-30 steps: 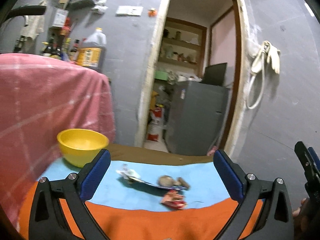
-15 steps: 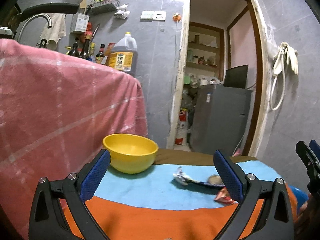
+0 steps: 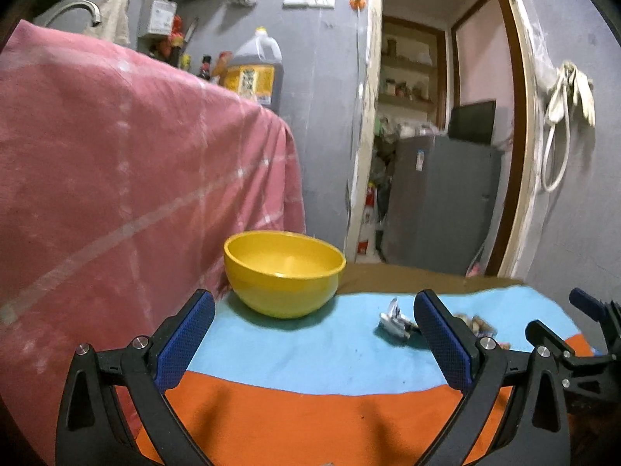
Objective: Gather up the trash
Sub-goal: 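Grasp the red-brown wrapper with the right gripper while the left approaches the white paper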
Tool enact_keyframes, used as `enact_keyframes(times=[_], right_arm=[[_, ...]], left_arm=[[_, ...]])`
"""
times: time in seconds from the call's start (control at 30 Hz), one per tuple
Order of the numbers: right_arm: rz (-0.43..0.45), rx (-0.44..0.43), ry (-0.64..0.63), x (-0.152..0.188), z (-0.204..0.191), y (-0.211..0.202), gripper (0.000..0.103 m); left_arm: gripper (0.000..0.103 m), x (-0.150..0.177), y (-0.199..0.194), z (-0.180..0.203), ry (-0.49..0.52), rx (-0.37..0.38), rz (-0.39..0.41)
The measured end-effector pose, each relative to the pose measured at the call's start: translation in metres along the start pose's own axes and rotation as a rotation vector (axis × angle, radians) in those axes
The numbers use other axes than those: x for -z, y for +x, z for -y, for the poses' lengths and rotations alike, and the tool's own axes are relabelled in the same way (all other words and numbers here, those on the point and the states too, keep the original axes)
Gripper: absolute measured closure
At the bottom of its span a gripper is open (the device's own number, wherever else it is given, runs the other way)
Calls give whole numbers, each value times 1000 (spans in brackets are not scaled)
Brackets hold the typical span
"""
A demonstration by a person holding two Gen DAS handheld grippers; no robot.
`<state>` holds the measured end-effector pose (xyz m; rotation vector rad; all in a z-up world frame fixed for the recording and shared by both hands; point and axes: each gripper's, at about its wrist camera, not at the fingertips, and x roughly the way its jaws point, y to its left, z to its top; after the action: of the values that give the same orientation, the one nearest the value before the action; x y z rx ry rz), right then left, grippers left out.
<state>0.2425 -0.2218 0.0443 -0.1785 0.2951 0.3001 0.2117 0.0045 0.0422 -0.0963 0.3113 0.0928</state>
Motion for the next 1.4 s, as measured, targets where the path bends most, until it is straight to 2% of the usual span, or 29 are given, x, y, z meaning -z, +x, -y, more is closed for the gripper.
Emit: enact_keyframes(times=[0.2, 0.33, 0.4, 0.53, 0.63, 0.7, 0.77, 0.87, 0.97, 1.07, 1.27, 1.4], right_arm=[[-127, -43, 29, 5, 5, 23, 0], [-238, -106, 64, 10, 10, 41, 0], [-265, -136, 78, 11, 10, 45, 3], [-349, -200, 88, 17, 6, 58, 23], [-413, -223, 81, 18, 3, 68, 33], [-458, -242, 94, 20, 4, 76, 45], [-483, -259, 107, 22, 5, 79, 64], [-478, -264, 108, 23, 6, 77, 74], [-462, -256, 105, 23, 7, 75, 79], [-448, -241, 110, 23, 10, 71, 80], [-442, -221, 145, 24, 23, 70, 81], [-443, -225, 162, 24, 27, 70, 81]], left_arm=[[2, 6, 28, 8, 38, 36, -140], [3, 10, 46, 13, 59, 67, -228], [3, 10, 55, 15, 65, 84, -266], [7, 11, 66, 16, 61, 117, -318], [15, 13, 75, 21, 73, 152, -359], [23, 15, 81, 25, 88, 168, -387], [27, 16, 89, 32, 110, 180, -419], [30, 18, 97, 42, 144, 191, -451], [30, 18, 101, 53, 173, 208, -458], [30, 17, 104, 63, 207, 187, -451], [32, 17, 125, 68, 202, 164, -490], [32, 13, 133, 67, 210, 131, -488]])
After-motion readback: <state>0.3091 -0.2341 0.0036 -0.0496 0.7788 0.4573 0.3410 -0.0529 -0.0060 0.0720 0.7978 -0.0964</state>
